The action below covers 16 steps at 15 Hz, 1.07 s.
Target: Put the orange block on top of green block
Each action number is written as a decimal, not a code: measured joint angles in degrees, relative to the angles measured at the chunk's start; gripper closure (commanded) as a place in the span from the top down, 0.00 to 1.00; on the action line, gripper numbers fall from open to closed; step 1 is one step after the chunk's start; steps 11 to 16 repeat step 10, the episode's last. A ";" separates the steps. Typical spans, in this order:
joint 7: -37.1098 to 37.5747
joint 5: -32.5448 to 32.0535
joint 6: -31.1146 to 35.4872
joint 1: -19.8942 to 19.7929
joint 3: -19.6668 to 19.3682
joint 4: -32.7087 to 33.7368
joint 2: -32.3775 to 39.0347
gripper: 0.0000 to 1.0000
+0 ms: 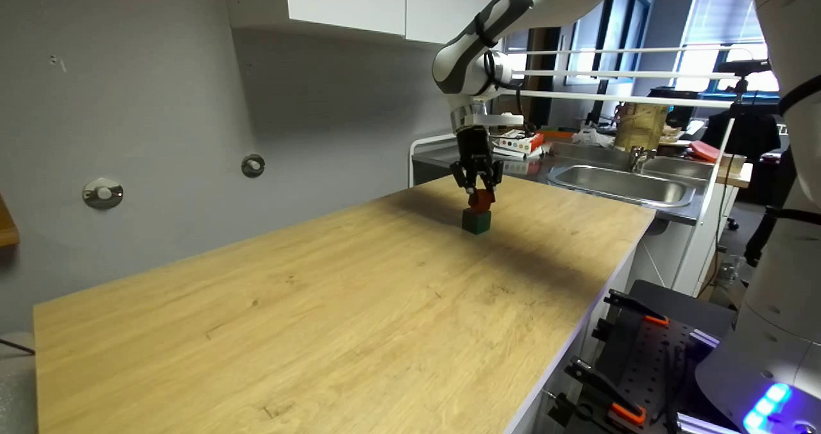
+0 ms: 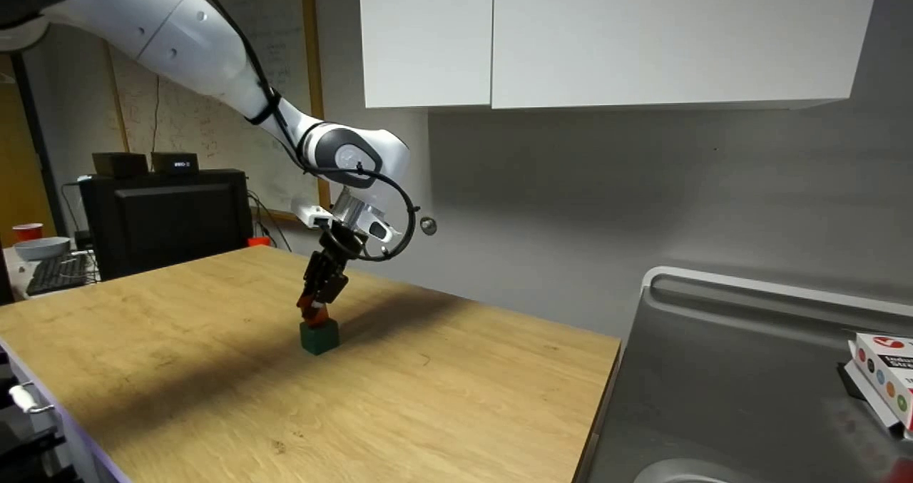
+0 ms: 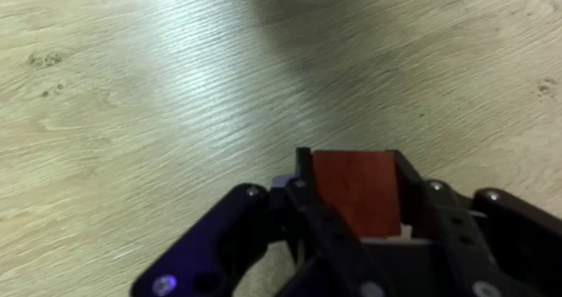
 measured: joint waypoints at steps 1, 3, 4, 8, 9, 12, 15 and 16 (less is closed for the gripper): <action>0.00 0.00 -0.27 0.00 0.01 0.03 0.20 0.18; 0.00 0.00 -0.77 0.00 0.03 0.18 0.59 0.69; 0.00 0.00 -0.99 0.01 0.04 0.26 0.78 0.74; 0.00 0.00 -1.84 0.04 0.10 0.84 1.51 1.00; 0.00 0.04 -2.00 0.04 0.16 1.06 1.62 1.00; 0.00 0.05 -2.09 0.05 0.23 1.25 1.68 1.00; 0.00 0.05 -2.09 0.05 0.23 1.25 1.68 1.00; 0.00 0.05 -2.09 0.05 0.23 1.25 1.68 1.00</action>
